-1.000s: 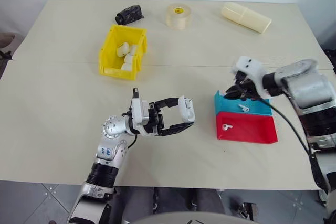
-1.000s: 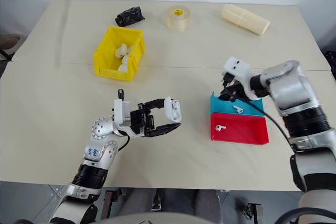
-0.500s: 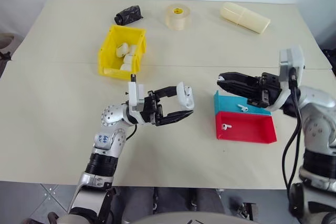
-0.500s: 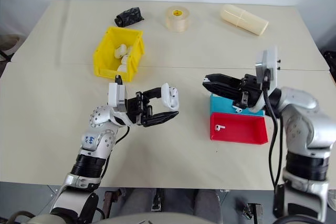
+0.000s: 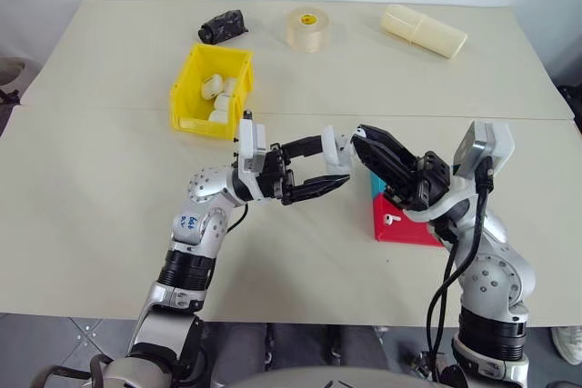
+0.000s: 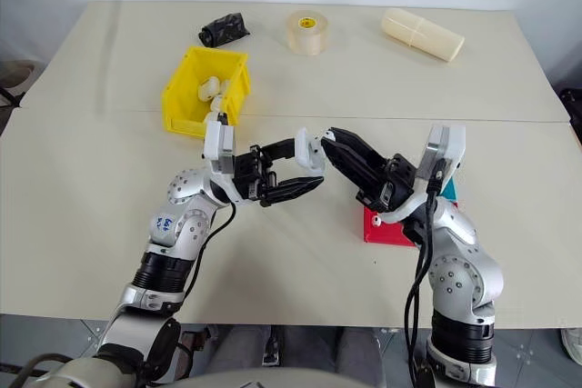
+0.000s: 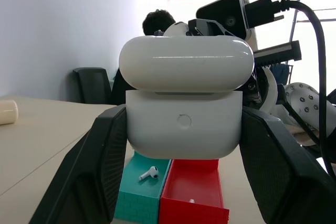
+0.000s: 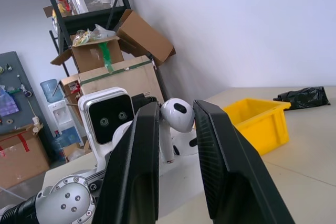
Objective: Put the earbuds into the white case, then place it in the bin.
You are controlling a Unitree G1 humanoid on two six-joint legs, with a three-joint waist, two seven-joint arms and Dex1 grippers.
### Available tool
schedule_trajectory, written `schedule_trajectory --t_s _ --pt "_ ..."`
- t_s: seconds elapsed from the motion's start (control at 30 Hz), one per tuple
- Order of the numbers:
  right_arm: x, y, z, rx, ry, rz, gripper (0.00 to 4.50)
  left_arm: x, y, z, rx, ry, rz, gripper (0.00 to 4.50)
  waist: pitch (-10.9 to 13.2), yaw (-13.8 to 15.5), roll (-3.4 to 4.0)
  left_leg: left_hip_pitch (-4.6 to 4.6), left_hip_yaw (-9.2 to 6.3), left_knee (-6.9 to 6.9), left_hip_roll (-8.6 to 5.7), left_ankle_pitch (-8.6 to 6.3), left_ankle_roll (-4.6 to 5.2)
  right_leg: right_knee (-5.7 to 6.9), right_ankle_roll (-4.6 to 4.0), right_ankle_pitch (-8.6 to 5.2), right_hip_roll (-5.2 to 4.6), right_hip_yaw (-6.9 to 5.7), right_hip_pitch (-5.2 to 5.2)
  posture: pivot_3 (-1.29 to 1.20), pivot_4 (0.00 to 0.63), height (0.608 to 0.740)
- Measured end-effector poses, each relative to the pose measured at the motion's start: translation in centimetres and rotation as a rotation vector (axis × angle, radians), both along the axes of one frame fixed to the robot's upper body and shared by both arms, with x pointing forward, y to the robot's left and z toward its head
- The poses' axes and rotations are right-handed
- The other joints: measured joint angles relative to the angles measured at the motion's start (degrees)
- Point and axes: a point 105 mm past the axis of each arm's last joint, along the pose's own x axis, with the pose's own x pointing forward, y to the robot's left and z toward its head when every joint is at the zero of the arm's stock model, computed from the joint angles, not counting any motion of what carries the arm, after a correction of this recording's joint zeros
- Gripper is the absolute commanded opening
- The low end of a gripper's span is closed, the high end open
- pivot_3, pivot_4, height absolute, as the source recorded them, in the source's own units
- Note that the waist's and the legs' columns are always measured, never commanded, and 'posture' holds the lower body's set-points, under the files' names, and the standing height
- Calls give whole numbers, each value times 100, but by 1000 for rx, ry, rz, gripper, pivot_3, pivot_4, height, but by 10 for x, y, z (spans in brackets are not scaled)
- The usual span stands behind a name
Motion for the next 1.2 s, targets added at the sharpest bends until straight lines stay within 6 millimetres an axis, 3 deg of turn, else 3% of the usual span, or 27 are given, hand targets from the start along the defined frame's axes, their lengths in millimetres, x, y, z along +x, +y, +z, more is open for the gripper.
schedule_trajectory --t_s 0.47,0.8,0.93,1.0,1.2 --pt "-8 5 -15 19 -2 -26 966 2 -2 4 -12 3 1 2782 0 8 0 1 0 0 -4 0 0 -1 0 0 -1 1 2 0 150 740" --pt "-14 3 -26 -54 -4 -18 966 -2 -3 -3 -2 24 -23 2782 0 10 0 2 1 -1 -4 0 0 -2 0 0 -1 2 1 0 150 740" --pt "-20 2 -31 -91 38 48 1853 -2 1 -3 -7 18 -21 2782 0 13 0 2 0 -1 1 0 0 -3 0 0 -1 1 3 0 150 740" --pt "-20 4 -40 -121 88 69 2562 -2 4 3 -33 -5 -16 2782 0 9 -1 2 1 -2 10 0 0 -4 0 0 -1 1 3 0 150 740" --pt "-17 -10 -33 -184 57 34 4481 -10 9 -1 -19 -36 -23 2782 0 10 0 3 3 -4 20 0 0 -5 0 0 -1 1 3 0 150 740"
